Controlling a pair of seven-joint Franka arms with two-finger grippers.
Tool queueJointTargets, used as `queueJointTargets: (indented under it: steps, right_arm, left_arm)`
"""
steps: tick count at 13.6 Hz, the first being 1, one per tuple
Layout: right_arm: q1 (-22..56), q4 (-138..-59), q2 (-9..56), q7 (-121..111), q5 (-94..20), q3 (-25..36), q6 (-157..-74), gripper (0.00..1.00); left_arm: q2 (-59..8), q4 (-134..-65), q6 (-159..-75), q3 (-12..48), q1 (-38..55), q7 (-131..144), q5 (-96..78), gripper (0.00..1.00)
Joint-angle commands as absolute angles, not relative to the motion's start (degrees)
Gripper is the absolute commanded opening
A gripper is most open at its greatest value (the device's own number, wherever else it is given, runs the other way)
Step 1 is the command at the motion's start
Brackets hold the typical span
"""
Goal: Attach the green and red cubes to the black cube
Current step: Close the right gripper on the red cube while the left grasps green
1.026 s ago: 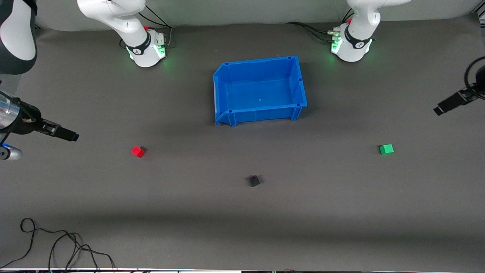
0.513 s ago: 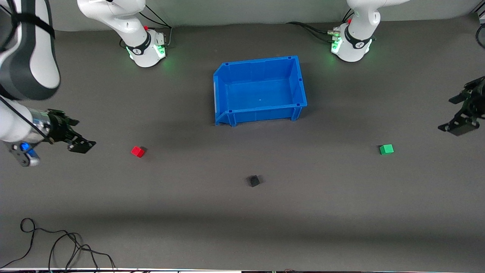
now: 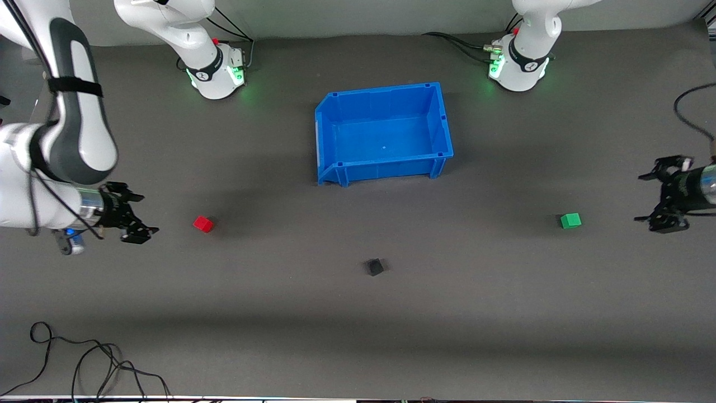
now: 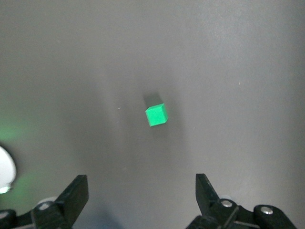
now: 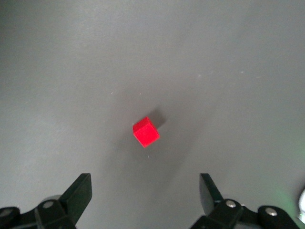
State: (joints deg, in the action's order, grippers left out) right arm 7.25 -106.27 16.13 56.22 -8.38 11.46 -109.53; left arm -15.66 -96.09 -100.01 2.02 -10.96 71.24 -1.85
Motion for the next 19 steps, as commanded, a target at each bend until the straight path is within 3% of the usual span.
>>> queueJointTargets:
  steps: [1,5,11,19]
  right_arm:
    - [7.8,-112.8,13.7,61.8,-10.5,11.5,-116.8,1.00]
    - [7.9,-118.8,17.4,56.2,-11.7,11.5,-127.9,1.00]
    - [9.8,-118.7,24.3,33.7,-11.9,11.4,-137.2,1.00]
    - [10.0,-118.7,27.9,26.5,-12.1,11.2,-142.4,1.00]
  left_arm:
    - [-14.6,-104.5,-108.7,2.3,-11.7,73.5,-2.5,0.99]
    - [-16.8,-109.2,-114.2,2.2,-11.8,79.5,-1.5,0.94]
    - [-20.2,-119.5,-131.5,2.1,-11.6,83.2,2.1,0.93]
    - [-25.2,-120.7,-137.3,2.0,-11.2,90.0,6.8,0.87]
